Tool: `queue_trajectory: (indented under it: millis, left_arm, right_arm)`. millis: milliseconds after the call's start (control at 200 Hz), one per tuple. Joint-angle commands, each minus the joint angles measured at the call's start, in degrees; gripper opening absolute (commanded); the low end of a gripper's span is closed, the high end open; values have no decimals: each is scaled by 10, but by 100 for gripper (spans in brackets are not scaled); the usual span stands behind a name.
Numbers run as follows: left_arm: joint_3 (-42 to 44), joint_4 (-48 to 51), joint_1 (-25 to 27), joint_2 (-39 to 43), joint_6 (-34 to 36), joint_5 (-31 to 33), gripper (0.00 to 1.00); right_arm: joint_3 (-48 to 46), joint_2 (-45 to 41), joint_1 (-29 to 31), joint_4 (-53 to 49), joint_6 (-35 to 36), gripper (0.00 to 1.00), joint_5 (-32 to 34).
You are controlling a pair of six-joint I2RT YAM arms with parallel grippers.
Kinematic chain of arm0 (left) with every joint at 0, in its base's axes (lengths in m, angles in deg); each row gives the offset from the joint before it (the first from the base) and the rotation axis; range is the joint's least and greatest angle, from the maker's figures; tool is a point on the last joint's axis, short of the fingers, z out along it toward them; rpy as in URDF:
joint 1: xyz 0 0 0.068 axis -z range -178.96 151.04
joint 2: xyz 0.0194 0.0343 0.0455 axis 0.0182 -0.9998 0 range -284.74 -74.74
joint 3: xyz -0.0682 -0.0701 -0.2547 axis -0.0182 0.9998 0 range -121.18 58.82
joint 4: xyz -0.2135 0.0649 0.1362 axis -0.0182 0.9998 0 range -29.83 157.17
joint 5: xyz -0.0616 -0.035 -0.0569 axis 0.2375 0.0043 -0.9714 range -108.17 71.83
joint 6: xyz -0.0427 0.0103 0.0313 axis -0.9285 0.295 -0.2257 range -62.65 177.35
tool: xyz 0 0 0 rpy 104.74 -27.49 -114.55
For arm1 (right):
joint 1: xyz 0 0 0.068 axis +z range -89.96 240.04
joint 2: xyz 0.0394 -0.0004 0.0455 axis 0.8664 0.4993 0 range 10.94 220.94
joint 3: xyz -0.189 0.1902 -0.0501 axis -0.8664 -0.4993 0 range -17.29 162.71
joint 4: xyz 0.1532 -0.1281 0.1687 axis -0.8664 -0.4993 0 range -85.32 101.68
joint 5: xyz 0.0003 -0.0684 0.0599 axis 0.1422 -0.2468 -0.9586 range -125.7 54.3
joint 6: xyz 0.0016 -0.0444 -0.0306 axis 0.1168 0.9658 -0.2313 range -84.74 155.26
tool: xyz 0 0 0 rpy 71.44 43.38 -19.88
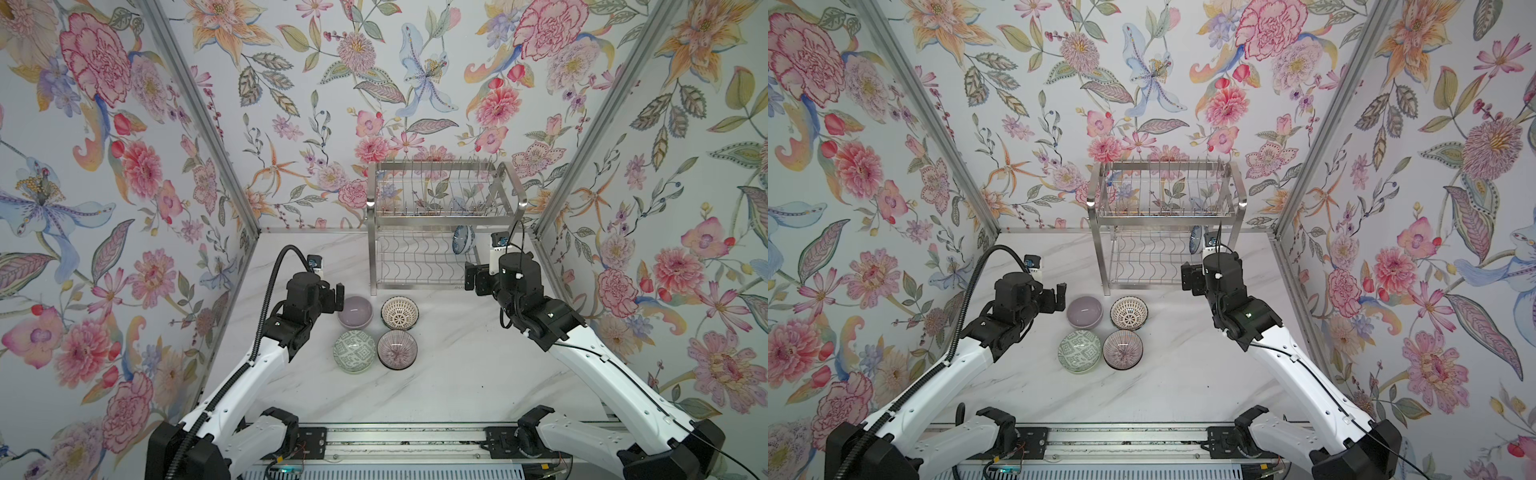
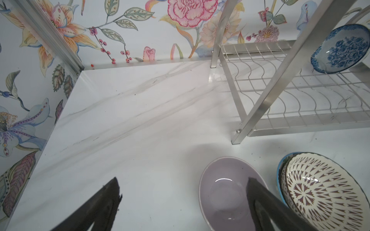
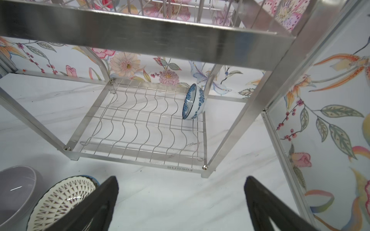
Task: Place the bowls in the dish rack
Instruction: 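Open the right gripper and withdraw it while the left gripper nears the lilac bowl, then close the left gripper on the rim of the pale lilac bowl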
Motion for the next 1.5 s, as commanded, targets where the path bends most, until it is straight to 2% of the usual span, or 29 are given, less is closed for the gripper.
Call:
queue_trajectory:
  millis: [0, 150, 776, 1241, 1496]
  left_arm:
    - [14, 0, 4, -1, -11, 0, 99]
    - [18, 4, 4, -34, -21, -14, 99]
    - [44, -115, -1, -170, -50, -118, 99]
    - [58, -133, -2, -215, -46, -127, 99]
    - [61, -143, -8, -239, -45, -134, 90]
  right_arm:
    - [11, -7, -1, -55, -43, 99, 1]
    - [18, 2, -2, -68, -48, 99, 17]
    - [3, 5, -13, -61, -40, 99, 9]
    - [-4, 12, -23, -43, -38, 99, -3]
    - [-6, 12, -25, -41, -38, 99, -5]
